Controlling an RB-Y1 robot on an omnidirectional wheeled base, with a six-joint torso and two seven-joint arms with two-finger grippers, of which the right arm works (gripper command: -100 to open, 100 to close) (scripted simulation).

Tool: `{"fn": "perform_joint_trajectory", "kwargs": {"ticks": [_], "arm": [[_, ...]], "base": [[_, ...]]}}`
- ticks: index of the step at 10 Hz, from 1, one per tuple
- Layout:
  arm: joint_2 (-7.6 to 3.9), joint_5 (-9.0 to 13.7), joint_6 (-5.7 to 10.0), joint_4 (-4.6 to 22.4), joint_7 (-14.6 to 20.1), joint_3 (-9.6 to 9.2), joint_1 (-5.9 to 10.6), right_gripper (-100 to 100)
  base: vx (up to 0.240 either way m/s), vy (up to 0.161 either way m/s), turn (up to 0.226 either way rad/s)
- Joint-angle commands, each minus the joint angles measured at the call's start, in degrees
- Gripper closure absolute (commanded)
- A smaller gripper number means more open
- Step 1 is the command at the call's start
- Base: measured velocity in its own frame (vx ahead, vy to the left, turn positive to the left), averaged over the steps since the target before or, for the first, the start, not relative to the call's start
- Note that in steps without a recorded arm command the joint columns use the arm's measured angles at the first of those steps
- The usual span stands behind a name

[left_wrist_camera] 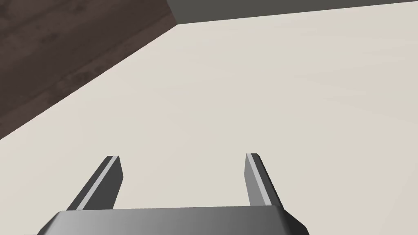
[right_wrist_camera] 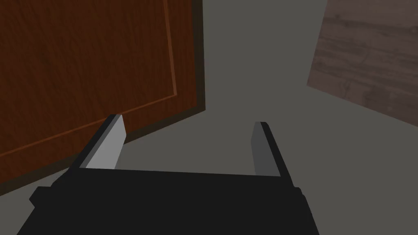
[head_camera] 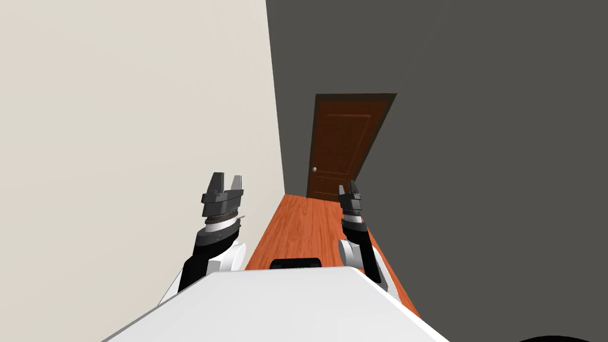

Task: Pull the door open

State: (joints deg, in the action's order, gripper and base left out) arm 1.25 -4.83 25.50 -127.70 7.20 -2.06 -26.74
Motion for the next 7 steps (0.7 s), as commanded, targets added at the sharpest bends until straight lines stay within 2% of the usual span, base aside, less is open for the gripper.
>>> {"fn": "perform_joint_trajectory", "kwargs": {"ticks": [1, 7], "arm": [[-0.4, -0.5, 0.36, 0.8, -0.9, 0.12, 0.09, -100], [-2.0, -2.9, 2.13, 4.7, -5.4, 0.73, 0.57, -100]], "base": [[0.102, 0.006, 0.006], [0.179, 0.003, 0.008]]}}
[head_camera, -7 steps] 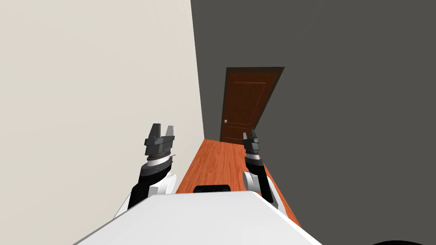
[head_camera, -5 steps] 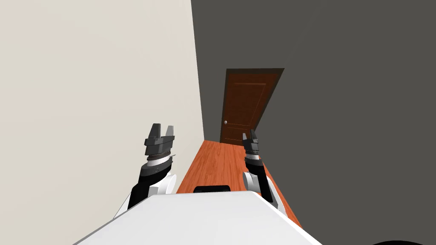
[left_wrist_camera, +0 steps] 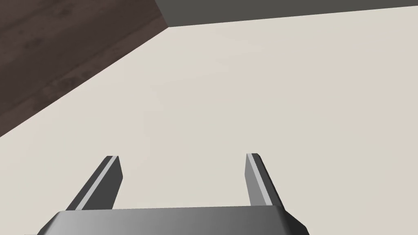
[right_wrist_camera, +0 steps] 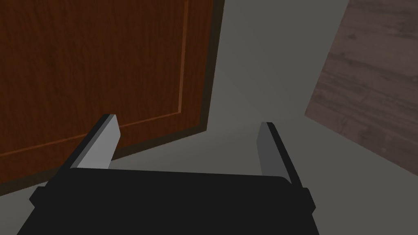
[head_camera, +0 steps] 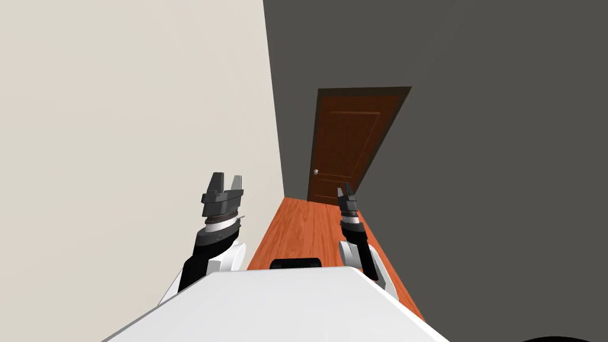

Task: Pull the door open

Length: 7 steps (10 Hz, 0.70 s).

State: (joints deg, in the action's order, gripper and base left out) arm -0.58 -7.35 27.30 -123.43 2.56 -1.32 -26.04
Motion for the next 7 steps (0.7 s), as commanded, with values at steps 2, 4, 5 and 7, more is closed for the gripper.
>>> {"fn": "perform_joint_trajectory", "kwargs": {"ticks": [2, 4, 5, 7], "arm": [[-0.81, -1.5, 1.16, 2.3, -2.8, 0.27, 0.09, -100], [-1.46, -2.9, 2.17, 4.5, -5.4, 0.61, 0.36, -100], [-1.62, -3.2, 2.42, 5.1, -6.0, 0.7, 0.43, -100], [-2.08, -4.3, 3.23, 6.9, -8.1, 0.97, 0.66, -100]], "base": [[0.208, 0.009, 0.005], [0.196, -0.004, 0.004], [0.171, 0.0, 0.004], [0.142, 0.028, 0.0]]}}
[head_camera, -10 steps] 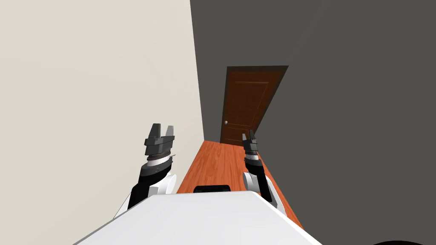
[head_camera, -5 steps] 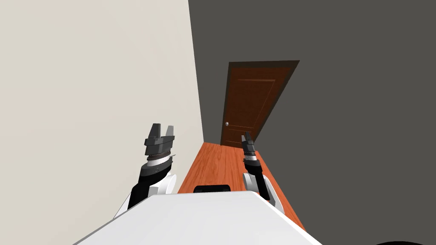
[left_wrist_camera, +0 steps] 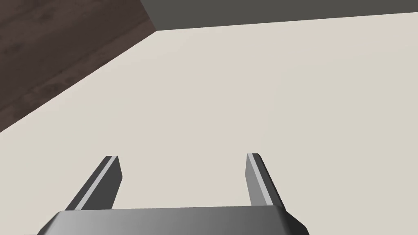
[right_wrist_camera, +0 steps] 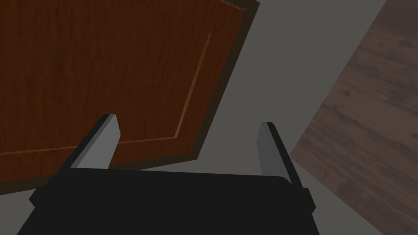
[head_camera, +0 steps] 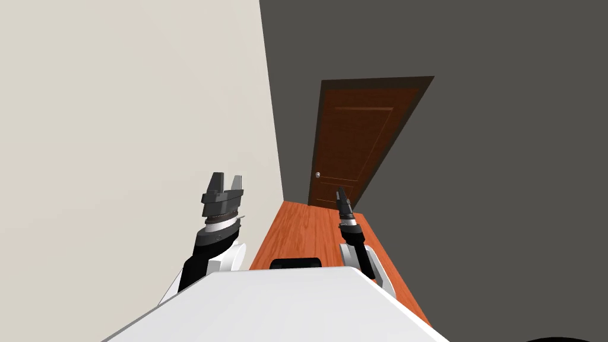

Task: Pull the door open

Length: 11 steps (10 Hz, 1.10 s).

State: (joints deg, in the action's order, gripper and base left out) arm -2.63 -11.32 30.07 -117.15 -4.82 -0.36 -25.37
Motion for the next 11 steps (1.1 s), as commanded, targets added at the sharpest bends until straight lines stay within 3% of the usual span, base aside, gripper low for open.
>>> {"fn": "perform_joint_trajectory", "kwargs": {"ticks": [1, 11], "arm": [[-0.33, -1.1, 1.04, 1.9, -2.2, 0.21, 0.16, -100], [-1.89, -7.2, 5.49, 12.0, -13.4, 1.72, 1.45, -100]], "base": [[0.147, 0.022, -0.004], [0.143, 0.014, -0.011]]}}
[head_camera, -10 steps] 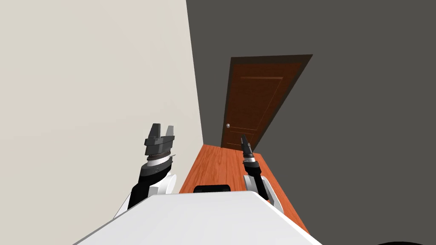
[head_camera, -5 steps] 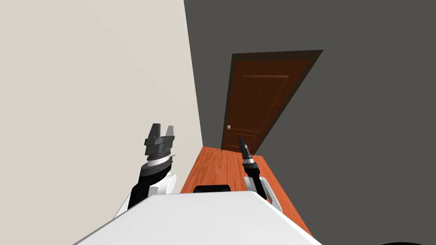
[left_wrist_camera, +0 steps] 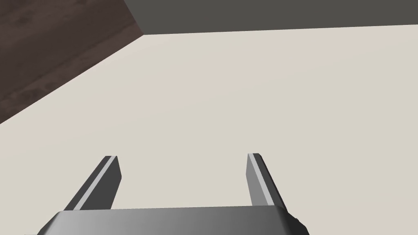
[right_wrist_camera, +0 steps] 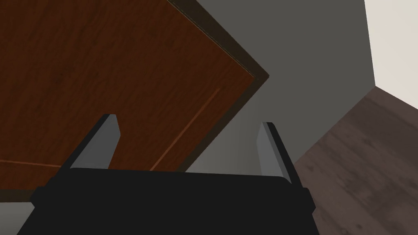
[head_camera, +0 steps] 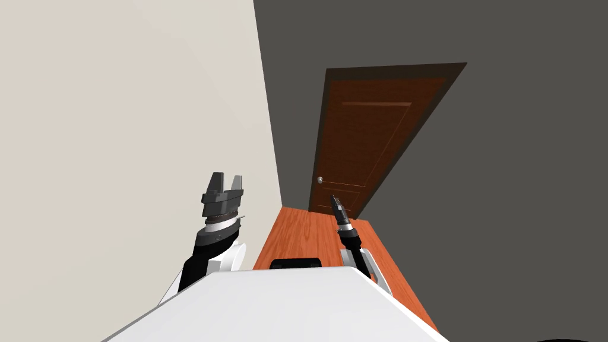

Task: Pull the door open

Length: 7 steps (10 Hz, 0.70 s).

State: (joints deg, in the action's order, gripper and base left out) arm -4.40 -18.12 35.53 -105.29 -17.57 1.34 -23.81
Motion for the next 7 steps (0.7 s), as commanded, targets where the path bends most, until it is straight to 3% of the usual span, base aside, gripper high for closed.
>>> {"fn": "perform_joint_trajectory", "kwargs": {"ticks": [1, 7], "arm": [[-0.26, -1.3, 0.7, 1.8, -2.4, 0.26, 0.09, -100], [-0.5, -5.1, 3.45, 8.3, -9.4, 1.2, 0.94, -100]], "base": [[0.148, -0.006, -0.027], [0.132, 0.019, -0.027]]}}
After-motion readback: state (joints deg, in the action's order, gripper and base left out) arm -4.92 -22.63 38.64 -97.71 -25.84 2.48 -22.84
